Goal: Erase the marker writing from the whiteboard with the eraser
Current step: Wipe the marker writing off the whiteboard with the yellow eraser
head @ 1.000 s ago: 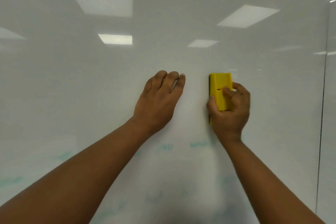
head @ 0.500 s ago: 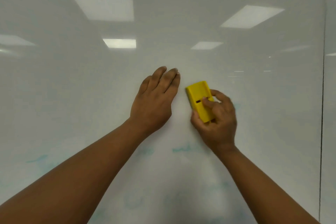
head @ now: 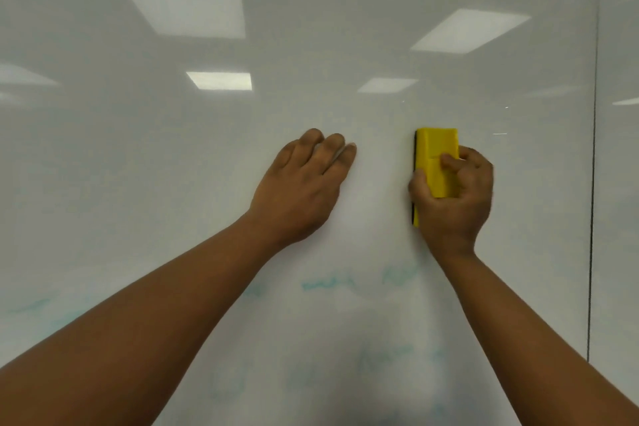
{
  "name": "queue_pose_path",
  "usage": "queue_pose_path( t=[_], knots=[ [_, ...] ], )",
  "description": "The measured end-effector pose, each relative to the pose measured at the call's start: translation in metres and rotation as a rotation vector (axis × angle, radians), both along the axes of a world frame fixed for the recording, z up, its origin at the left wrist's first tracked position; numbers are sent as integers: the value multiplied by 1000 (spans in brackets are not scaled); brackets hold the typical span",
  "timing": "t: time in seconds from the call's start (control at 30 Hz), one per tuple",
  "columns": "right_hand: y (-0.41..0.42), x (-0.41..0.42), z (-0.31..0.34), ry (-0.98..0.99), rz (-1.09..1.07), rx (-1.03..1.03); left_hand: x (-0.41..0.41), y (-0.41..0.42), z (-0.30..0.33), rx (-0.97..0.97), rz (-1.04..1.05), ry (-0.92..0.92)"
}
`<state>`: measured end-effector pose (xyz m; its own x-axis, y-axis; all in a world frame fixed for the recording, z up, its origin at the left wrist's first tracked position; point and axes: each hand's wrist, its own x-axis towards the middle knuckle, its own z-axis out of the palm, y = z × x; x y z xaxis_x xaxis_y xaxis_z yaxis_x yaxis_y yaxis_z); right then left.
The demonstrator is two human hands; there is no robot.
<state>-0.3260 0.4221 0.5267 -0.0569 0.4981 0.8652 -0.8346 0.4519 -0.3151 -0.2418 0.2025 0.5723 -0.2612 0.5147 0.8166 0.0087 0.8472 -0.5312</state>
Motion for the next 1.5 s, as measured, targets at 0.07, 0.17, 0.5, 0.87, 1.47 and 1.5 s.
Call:
queue_pose_path(
  t=[0.07,0.17,0.5,0.87,1.47,1.5],
  knots=[
    [2,-3,-8,36,1,153,-5,13,-2,-45,-8,0],
    [26,-12,-9,51,-25,177,-11,19,-5,-61,-11,16],
    [22,-10,-44,74,-32,274,-17,15,-11,-67,-2,6],
    [15,-12,-93,119,-144,309,-16,11,-15,-271,-74,-47],
    [-32,11,-119,91,-80,281,-18,10,-18,-242,-90,-55],
    [-33,12,-129,92,-74,326,-18,10,-18,-240,-89,-62]
  ],
)
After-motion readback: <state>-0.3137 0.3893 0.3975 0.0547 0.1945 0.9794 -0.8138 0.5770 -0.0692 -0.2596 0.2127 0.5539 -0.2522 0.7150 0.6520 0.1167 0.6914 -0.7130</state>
